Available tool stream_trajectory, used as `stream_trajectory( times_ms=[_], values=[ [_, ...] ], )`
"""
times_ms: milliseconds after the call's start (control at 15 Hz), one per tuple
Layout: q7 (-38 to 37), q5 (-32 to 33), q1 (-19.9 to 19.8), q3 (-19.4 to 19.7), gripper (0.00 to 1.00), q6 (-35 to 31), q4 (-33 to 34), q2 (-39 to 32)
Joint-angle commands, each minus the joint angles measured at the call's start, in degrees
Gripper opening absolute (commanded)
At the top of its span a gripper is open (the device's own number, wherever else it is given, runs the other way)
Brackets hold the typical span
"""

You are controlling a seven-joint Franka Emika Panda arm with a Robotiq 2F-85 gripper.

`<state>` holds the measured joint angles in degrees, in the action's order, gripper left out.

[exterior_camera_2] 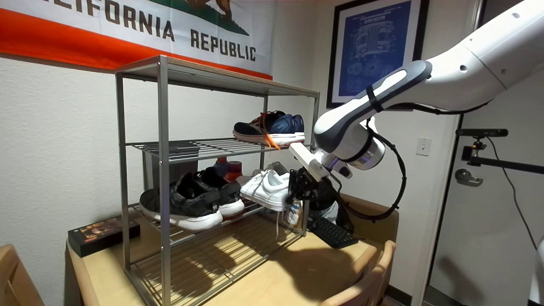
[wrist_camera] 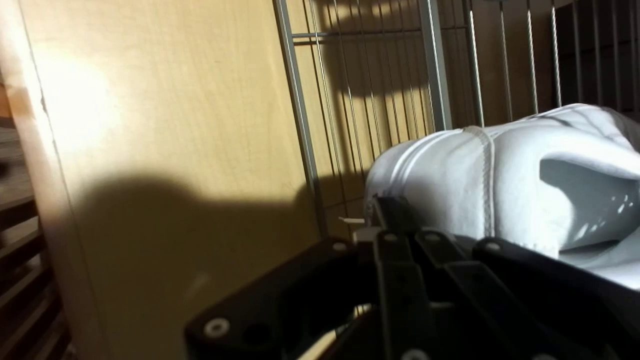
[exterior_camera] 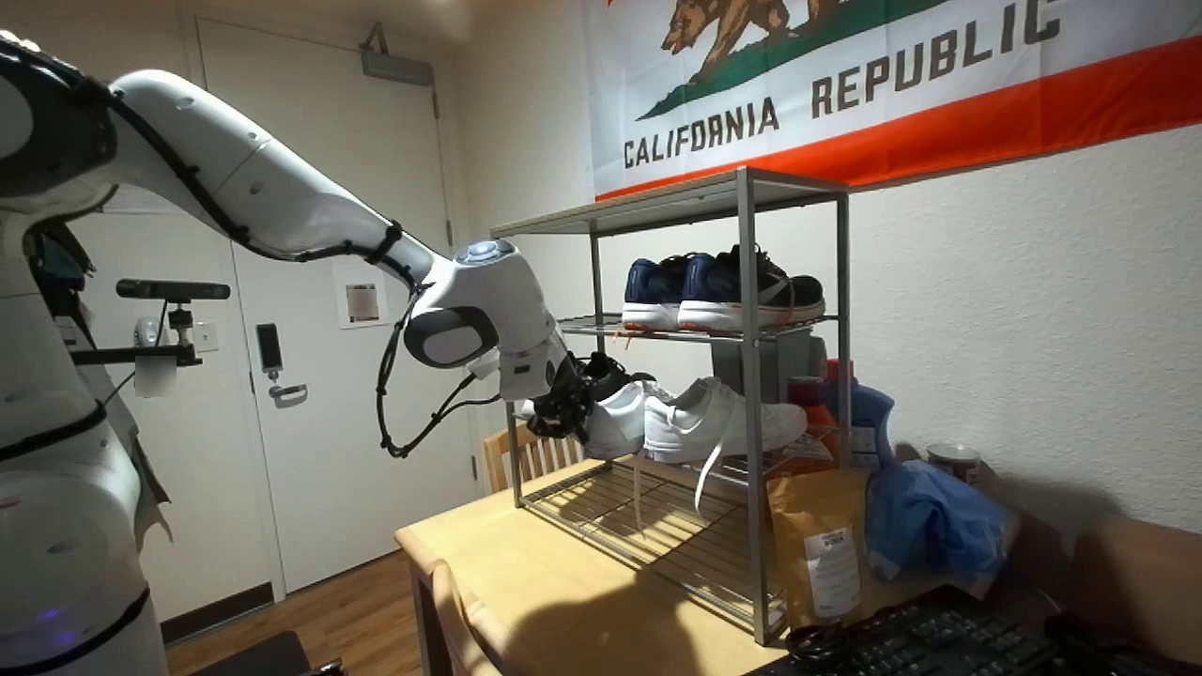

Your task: Pick up the white tennis shoe from the third shelf and place it on the second shelf

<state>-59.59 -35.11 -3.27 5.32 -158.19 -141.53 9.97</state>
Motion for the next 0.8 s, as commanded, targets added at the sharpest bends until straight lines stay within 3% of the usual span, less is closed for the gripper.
stream_trajectory(
  times_ms=[0, 733],
  values=[
    [2.6, -2.7, 0.3, 0.0, 0.00, -0.9, 2.6, -2.3],
    [2.9, -5.1, 0.2, -0.6, 0.00, -0.2, 10.8, -8.7]
  ],
)
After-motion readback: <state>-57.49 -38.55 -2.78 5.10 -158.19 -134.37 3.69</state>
